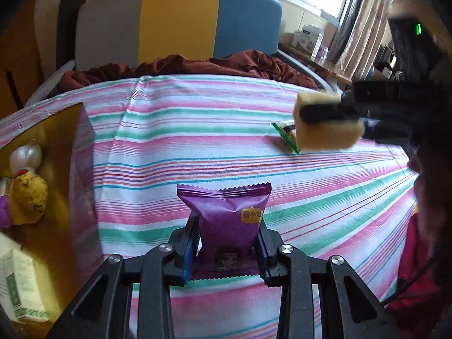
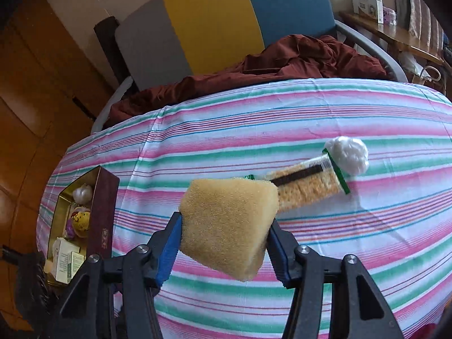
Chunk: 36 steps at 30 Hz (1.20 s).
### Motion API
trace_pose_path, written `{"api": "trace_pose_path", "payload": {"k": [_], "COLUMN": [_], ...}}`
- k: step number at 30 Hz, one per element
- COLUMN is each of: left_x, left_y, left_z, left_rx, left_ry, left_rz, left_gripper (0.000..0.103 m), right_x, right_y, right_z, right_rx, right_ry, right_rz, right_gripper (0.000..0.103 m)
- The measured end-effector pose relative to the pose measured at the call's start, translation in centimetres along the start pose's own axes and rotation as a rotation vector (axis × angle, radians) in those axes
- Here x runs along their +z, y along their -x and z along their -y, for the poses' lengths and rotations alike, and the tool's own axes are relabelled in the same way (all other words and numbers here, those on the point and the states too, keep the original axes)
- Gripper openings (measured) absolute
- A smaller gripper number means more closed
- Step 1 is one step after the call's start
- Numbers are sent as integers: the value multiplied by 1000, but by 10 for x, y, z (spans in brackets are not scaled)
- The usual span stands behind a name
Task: Organize objects
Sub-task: 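Carry the purple packet over the gold tray with the left gripper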
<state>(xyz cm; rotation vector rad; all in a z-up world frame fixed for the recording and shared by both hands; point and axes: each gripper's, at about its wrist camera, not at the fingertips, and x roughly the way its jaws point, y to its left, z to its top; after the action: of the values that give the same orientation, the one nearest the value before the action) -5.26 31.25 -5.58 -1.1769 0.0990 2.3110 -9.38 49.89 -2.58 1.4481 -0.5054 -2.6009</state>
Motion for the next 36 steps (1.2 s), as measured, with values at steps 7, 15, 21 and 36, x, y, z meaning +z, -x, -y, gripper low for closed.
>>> {"api": "trace_pose_path", "payload": {"k": [7,15,21,36], "left_x": [11,30,31,47], "left_y": [71,119,115,75], "left_z": [-59,-191,-251,-272], "left_rx": [29,184,260,298], "left_ry": [81,286,424,376], "left_rz": [83,86,59,0], "left_gripper": [36,36,36,36], "right_x": [-32,-37,-48,-58], "right_y": [-14,-14,-24,-44], "right_z": [-1,-29,-48,-56], "right_rx": [37,121,157,139], "right_ry": [31,150,241,290], "right_rz": [-43,-55,-116,-201], "right_gripper": [56,56,56,56]}}
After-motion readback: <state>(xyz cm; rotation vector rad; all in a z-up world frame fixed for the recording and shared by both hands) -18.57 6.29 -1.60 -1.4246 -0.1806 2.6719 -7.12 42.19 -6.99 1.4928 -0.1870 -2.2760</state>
